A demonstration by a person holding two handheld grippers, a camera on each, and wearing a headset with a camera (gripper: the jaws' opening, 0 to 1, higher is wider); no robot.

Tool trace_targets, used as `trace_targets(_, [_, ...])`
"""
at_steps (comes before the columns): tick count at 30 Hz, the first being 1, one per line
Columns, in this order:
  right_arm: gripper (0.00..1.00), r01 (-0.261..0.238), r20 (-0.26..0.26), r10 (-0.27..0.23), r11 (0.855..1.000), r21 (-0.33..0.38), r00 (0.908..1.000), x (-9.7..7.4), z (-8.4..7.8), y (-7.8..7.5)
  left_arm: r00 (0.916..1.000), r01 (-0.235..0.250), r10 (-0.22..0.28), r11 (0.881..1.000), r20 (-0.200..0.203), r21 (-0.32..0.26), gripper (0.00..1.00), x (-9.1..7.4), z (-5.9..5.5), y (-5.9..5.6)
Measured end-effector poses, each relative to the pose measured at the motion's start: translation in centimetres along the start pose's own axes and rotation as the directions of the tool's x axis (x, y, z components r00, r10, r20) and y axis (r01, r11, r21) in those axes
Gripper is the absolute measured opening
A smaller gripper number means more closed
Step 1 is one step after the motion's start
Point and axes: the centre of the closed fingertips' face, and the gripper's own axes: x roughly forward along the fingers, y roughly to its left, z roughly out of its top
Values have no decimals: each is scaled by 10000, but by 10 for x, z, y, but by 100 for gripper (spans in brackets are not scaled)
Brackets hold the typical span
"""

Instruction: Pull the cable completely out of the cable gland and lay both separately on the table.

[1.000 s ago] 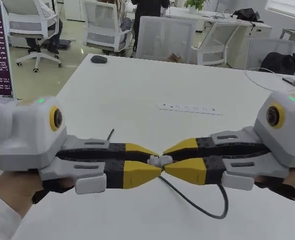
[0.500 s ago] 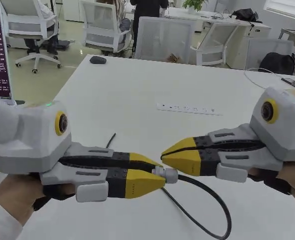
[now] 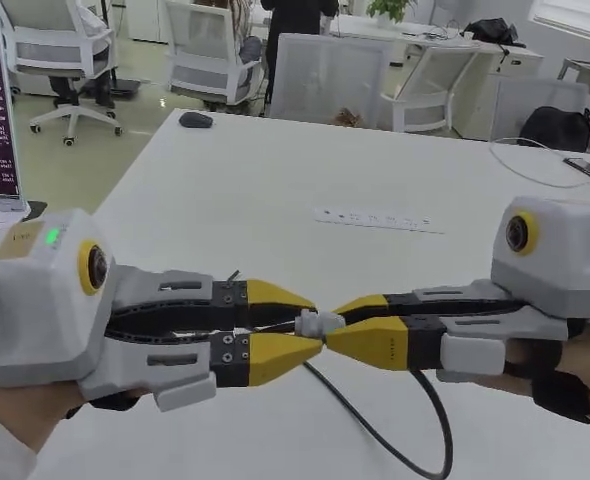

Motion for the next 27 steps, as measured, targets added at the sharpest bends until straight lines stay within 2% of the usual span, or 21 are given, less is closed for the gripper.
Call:
trace_targets(3, [14, 55, 138, -52, 9998, -212, 9999, 1, 4, 0, 9999, -51, 53, 9995, 86, -304, 15, -1, 1, 4])
trace_targets(4, [14, 97, 95, -93, 9990, -442, 9999, 2, 5, 0, 10000, -51, 54, 9990, 55, -447, 15, -1, 1, 4])
trace_targets(5, [14, 55, -34, -59, 9940, -1091, 10000, 2, 5, 2, 10000, 20, -18, 9988, 42, -494, 15, -1, 0, 3])
trace_targets(6, [13, -98, -116, 84, 9929, -1183, 9999, 2, 4, 5, 9999, 164, -161, 9979, 58, -632, 15, -1, 1, 0])
trace_targets(8, [12, -8, 8, 10, 9908, -1353, 10000, 1, 7, 6, 9998, 114, -100, 9973, 196, -726, 15, -1, 2, 0])
trace_targets(9, [12, 6, 69, 5, 9879, -1553, 10000, 1, 9, 8, 9995, 201, -178, 9950, 247, -979, 15, -1, 3, 0])
trace_targets(11, [10, -91, 82, 112, 9753, -2205, 9999, 2, 13, 14, 9981, 545, -464, 9713, 403, -2317, 15, -2, 6, -4])
trace_targets(12, [10, -71, 20, 77, 9763, -2164, 10000, 2, 13, 15, 9977, 603, -495, 9626, 473, -2642, 14, -2, 6, -3])
trace_targets(13, [10, -43, -65, 30, 9776, -2104, 10000, 3, 14, 15, 9978, 574, -470, 9637, 459, -2606, 14, -2, 6, -2])
trace_targets(15, [9, -52, -313, -21, 9732, -2301, 9995, 4, 11, 16, 9973, 726, -653, 9271, 323, -3677, 14, -2, 2, -5])
trace_targets(16, [9, -4, -362, -82, 9724, -2333, 9993, 4, 11, 15, 9975, 706, -666, 9188, 236, -3884, 14, -2, 0, -4])
trace_targets(18, [9, -25, -377, -68, 9703, -2420, 9993, 4, 9, 16, 9967, 807, -764, 9161, 266, -3927, 14, -2, -1, -4])
trace_targets(19, [8, -2, -237, -61, 9664, -2570, 9997, 4, 11, 17, 9954, 948, -804, 8929, 513, -4401, 14, -3, 2, -5])
trace_targets(20, [8, 24, -178, -73, 9651, -2620, 9998, 5, 13, 18, 9944, 1040, -814, 8761, 681, -4707, 14, -5, 4, -3])
trace_targets(21, [8, 8, -140, -48, 9616, -2743, 9999, 6, 14, 19, 9932, 1139, -890, 8705, 745, -4787, 14, -5, 4, -4])
trace_targets(22, [8, 24, -138, -66, 9586, -2848, 9999, 6, 15, 19, 9936, 1101, -850, 8731, 741, -4750, 14, -6, 3, -2])
trace_targets(23, [8, -69, -186, 16, 9573, -2891, 9998, 7, 15, 21, 9919, 1241, -948, 8629, 844, -4898, 14, -7, 4, -4])
trace_targets(24, [8, -166, -229, 100, 9518, -3063, 9997, 7, 15, 23, 9901, 1383, -1039, 8426, 948, -5205, 14, -7, 5, -5])
trace_targets(25, [8, -179, -285, 87, 9395, -3420, 9996, 7, 15, 23, 9891, 1463, -1103, 8185, 980, -5555, 14, -7, 3, -5])
trace_targets(26, [8, -277, -394, 148, 9366, -3493, 9991, 7, 14, 25, 9868, 1618, -1269, 8095, 1008, -5644, 14, -7, 3, -7])
trace_targets(27, [8, -309, -464, 144, 9258, -3768, 9988, 8, 15, 26, 9865, 1628, -1245, 8079, 1059, -5663, 14, -7, 3, -7])
